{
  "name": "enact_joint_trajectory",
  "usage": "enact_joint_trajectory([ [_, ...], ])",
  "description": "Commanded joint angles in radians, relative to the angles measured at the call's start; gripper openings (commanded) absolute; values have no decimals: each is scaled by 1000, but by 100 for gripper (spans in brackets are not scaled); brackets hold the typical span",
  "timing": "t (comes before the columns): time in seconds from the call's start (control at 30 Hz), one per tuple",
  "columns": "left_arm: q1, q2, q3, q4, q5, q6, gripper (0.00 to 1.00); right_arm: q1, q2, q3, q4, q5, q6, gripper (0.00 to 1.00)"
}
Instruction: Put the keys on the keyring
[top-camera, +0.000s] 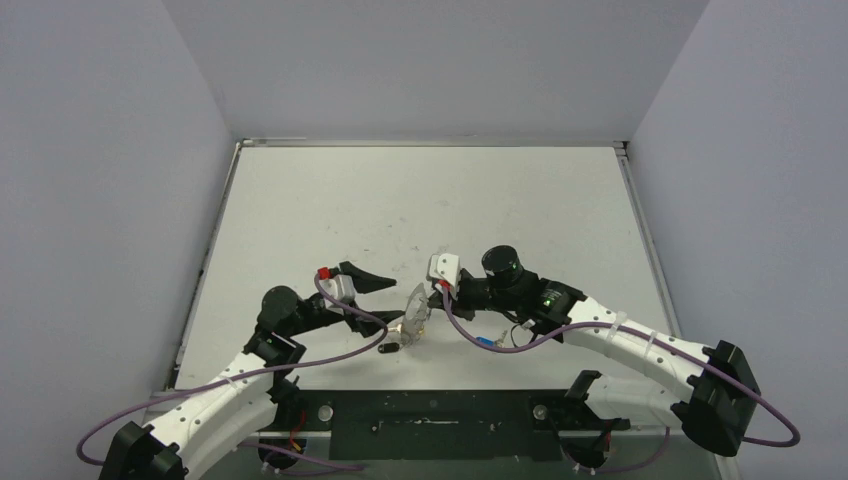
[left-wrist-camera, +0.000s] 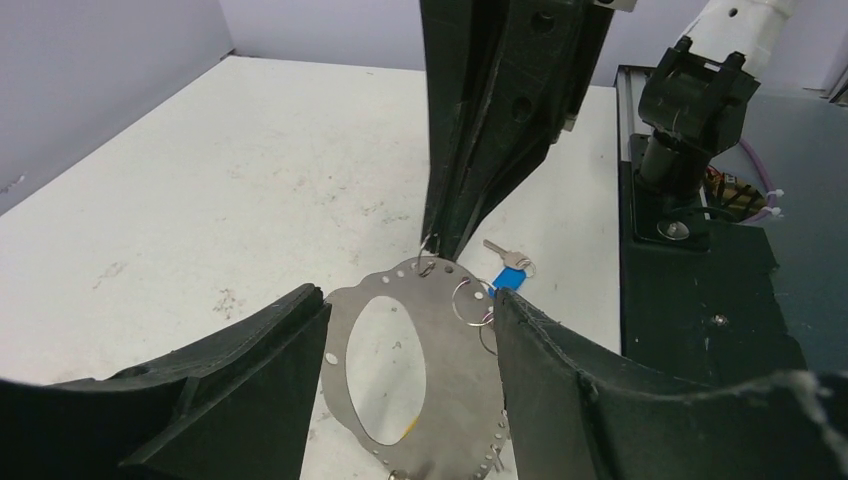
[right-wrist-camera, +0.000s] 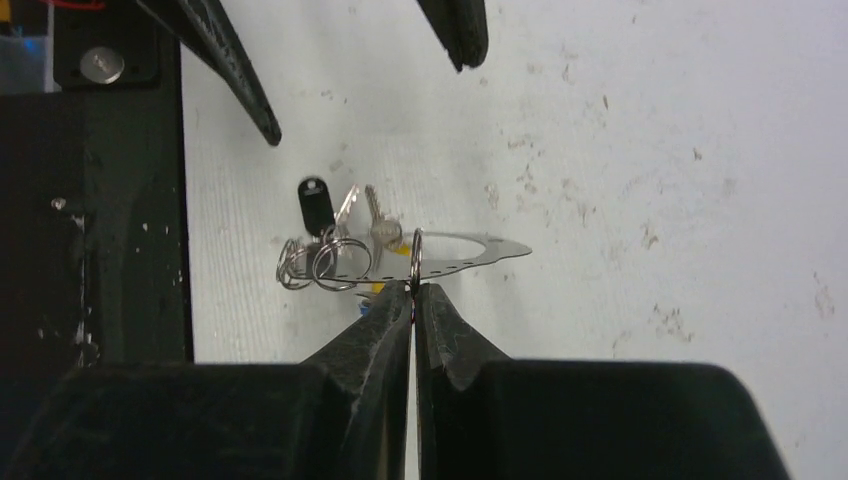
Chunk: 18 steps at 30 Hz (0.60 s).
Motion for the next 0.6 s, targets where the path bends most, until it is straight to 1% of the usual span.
enact_joint_trajectory([
  [0.0, -6, 35, 33, -15, -18, 41, 59, 29, -47, 71, -313, 132, -47, 0],
  [0.1, -14, 79, 55, -42, -12, 71, 58, 55, -57, 113, -437, 209, -54, 0],
  [0.17, -26, 117, 67, -43, -8, 80, 57, 73, -62, 127, -490, 238, -60, 0],
  [0.2, -35, 141, 73, -40, -5, 112, 56, 83, -63, 132, -507, 245, -66, 0],
  [0.3, -77, 222, 97, -40, 11, 172, 53, 102, -67, 140, -529, 252, -77, 0],
  [0.43, -164, 326, 138, -48, 7, 280, 52, 109, -50, 154, -523, 242, -81, 0],
  [0.57, -228, 386, 152, -20, -37, 313, 47, 113, -17, 167, -517, 242, -82, 0],
])
